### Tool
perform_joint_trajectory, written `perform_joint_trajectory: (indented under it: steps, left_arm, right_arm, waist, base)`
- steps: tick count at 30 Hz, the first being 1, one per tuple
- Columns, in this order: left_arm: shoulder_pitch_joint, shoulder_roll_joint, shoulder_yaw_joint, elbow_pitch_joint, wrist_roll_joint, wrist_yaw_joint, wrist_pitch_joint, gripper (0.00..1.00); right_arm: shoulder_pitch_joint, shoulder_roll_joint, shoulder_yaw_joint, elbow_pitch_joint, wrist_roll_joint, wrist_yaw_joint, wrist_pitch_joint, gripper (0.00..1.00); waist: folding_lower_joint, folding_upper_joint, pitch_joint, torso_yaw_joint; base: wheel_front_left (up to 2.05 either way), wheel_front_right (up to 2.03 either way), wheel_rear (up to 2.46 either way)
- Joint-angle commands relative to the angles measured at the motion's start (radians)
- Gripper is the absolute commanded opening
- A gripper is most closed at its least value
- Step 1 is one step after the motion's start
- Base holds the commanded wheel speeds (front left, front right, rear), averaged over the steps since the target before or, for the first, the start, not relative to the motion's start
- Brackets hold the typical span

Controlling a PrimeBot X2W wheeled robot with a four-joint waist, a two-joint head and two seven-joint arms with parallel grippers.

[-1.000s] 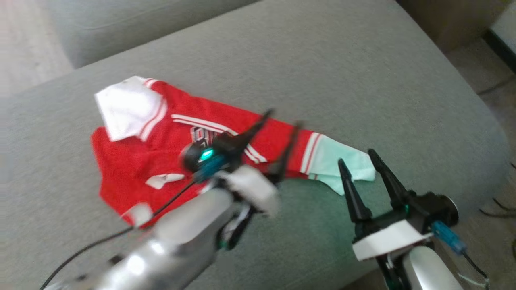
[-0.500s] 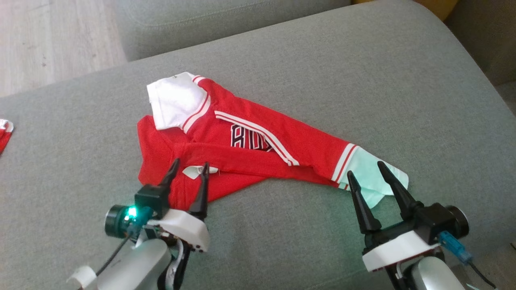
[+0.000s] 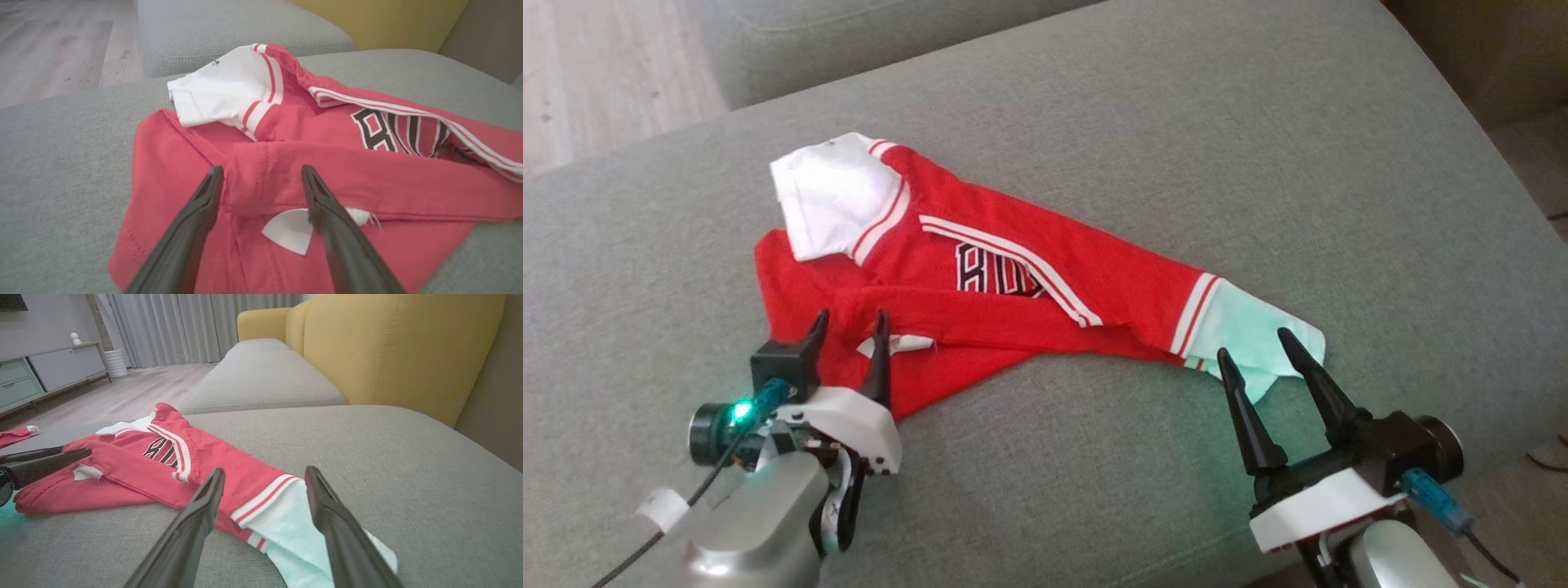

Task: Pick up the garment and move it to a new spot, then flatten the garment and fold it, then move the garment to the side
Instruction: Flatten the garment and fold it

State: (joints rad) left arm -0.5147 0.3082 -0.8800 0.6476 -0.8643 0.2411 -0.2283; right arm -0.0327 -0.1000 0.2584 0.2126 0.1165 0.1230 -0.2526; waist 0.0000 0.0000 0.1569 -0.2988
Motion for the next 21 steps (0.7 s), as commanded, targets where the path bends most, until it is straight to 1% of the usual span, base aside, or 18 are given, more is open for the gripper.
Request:
perform_joint_trajectory:
  steps: [1,2,3,4,5,6,11,14,17,19,21]
  left_arm:
    - [-0.054,0.016,0.042,0.001,-0.010,-0.008,-0.002,1.00]
    - [-0.057,0.013,0.043,0.010,-0.013,-0.013,-0.002,0.98]
    - [-0.060,0.011,0.045,0.019,-0.016,-0.018,-0.003,0.71]
    - [-0.062,0.008,0.046,0.027,-0.017,-0.021,-0.004,0.40]
    - [-0.064,0.006,0.045,0.034,-0.018,-0.025,-0.004,0.28]
    - [-0.066,0.004,0.043,0.038,-0.018,-0.030,-0.005,0.00]
    - [-0.067,-0.008,0.038,0.028,-0.017,-0.053,-0.011,0.00]
    - [-0.052,-0.008,0.048,-0.027,-0.023,-0.059,-0.018,0.00]
    - [-0.002,0.009,0.053,-0.138,-0.032,-0.056,-0.021,0.00]
    - [0.061,0.036,0.052,-0.243,-0.048,-0.042,-0.012,0.00]
    - [0.142,0.076,0.047,-0.358,-0.067,-0.017,0.008,0.00]
  right_arm:
    - [-0.040,0.003,0.022,-0.024,0.009,0.008,-0.009,1.00]
    - [-0.040,0.004,0.021,-0.025,0.009,0.008,-0.009,1.00]
    - [-0.039,0.005,0.019,-0.025,0.009,0.008,-0.009,1.00]
    - [-0.038,0.006,0.018,-0.026,0.009,0.008,-0.009,1.00]
    - [-0.038,0.006,0.017,-0.026,0.009,0.008,-0.009,1.00]
    - [-0.037,0.007,0.015,-0.027,0.008,0.008,-0.009,1.00]
    - [-0.027,0.009,-0.002,-0.023,0.006,0.008,-0.009,1.00]
    - [-0.014,0.010,-0.011,-0.022,0.003,0.008,-0.009,1.00]
    - [0.006,0.007,-0.019,-0.020,0.000,0.008,-0.009,1.00]
    - [0.019,0.005,-0.022,-0.020,-0.001,0.008,-0.009,1.00]
    - [0.031,0.005,-0.025,-0.021,0.000,0.008,-0.009,1.00]
  waist:
    - [0.0000,0.0000,0.008,-0.009]
    - [0.0000,0.0000,0.010,-0.011]
    - [0.0000,0.0000,0.011,-0.013]
    - [0.0000,0.0000,0.012,-0.014]
    - [0.0000,0.0000,0.013,-0.014]
    - [0.0000,0.0000,0.014,-0.013]
    - [0.0000,0.0000,0.000,0.007]
    - [0.0000,0.0000,-0.018,0.034]
    - [0.0000,0.0000,-0.042,0.071]
    - [0.0000,0.0000,-0.058,0.096]
    - [0.0000,0.0000,-0.071,0.120]
  base:
    - [0.00,0.00,0.00]
    - [0.00,0.00,0.00]
    - [0.00,0.00,0.00]
    - [0.00,0.00,0.00]
    - [0.00,0.00,0.00]
    - [0.00,0.00,0.00]
    - [0.00,0.00,0.00]
    - [0.00,0.00,0.00]
    - [0.00,0.00,0.00]
    - [0.00,0.00,0.00]
    - [0.00,0.00,0.00]
